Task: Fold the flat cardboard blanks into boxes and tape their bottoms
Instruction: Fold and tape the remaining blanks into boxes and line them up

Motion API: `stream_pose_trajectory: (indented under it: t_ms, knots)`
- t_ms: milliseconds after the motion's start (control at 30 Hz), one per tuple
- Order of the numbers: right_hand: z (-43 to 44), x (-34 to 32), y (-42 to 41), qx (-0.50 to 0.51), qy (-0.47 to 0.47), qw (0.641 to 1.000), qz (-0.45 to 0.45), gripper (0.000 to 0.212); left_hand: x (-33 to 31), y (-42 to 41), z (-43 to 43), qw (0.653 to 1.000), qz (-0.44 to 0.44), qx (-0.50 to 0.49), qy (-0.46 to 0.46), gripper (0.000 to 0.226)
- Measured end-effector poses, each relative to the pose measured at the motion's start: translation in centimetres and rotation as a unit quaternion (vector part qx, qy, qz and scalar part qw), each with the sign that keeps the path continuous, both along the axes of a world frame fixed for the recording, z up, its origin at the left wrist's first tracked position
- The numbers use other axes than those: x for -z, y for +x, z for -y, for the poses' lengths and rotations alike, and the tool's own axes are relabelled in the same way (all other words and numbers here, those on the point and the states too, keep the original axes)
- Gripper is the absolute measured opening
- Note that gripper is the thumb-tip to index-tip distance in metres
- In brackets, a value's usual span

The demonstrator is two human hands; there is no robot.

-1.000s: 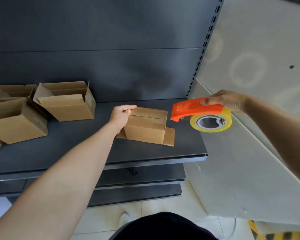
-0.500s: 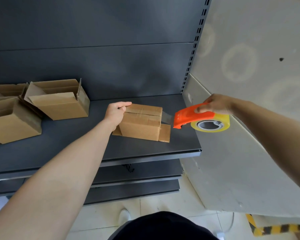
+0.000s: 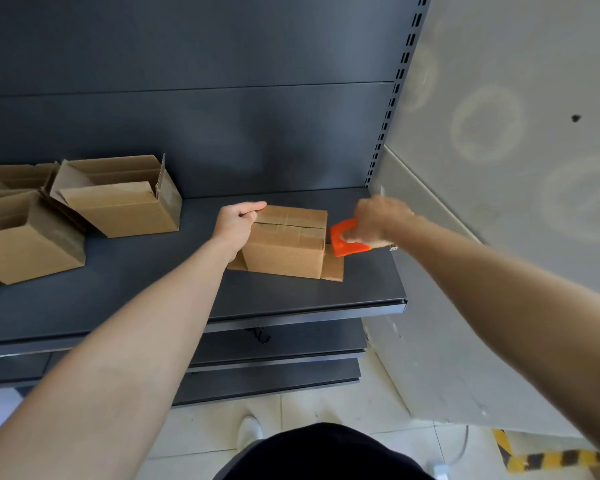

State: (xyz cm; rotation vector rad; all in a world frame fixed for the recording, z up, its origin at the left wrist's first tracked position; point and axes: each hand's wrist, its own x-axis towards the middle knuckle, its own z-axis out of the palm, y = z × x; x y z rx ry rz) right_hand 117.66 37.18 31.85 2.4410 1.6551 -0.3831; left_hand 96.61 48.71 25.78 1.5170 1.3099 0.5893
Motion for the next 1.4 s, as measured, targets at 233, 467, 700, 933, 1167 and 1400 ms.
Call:
stream_pose_trajectory:
  t_ms: [233, 467, 700, 933, 1167, 1400]
  knots:
    - [-1.7, 4.2, 1.3, 0.086, 0.098, 0.990, 0.051, 0.043, 0.2, -0.2, -0.1, 1.000, 0.008, 0.014, 0.002, 0.035]
    - [-2.4, 7.6, 1.1, 0.168, 0.070, 0.983, -0.013, 0.039, 0.3, -0.5, -0.6, 1.000, -0.002, 0.031, -0.004, 0.036]
    - [-3.9, 4.3, -2.6, 0.273, 0.180, 0.928, -0.177, 0.033, 0.0, -0.2, -0.6, 1.000, 0.001, 0.003, -0.019, 0.044]
    - [-4.4, 3.4, -5.3, 0.361, 0.123, 0.852, -0.360, 0.054, 0.1, -0.8, -0.4, 0.996, -0.033, -0.078, -0.017, 0.030]
    - [-3.8, 3.8, -4.9, 0.392, 0.124, 0.815, -0.408, 0.053, 0.1, -1.1, -0.1, 0.992, -0.016, -0.112, -0.062, 0.035]
    - [-2.9, 4.2, -4.3, 0.415, 0.096, 0.732, -0.531, 0.049, -0.3, -1.1, -0.1, 0.990, -0.022, -0.105, -0.087, 0.040]
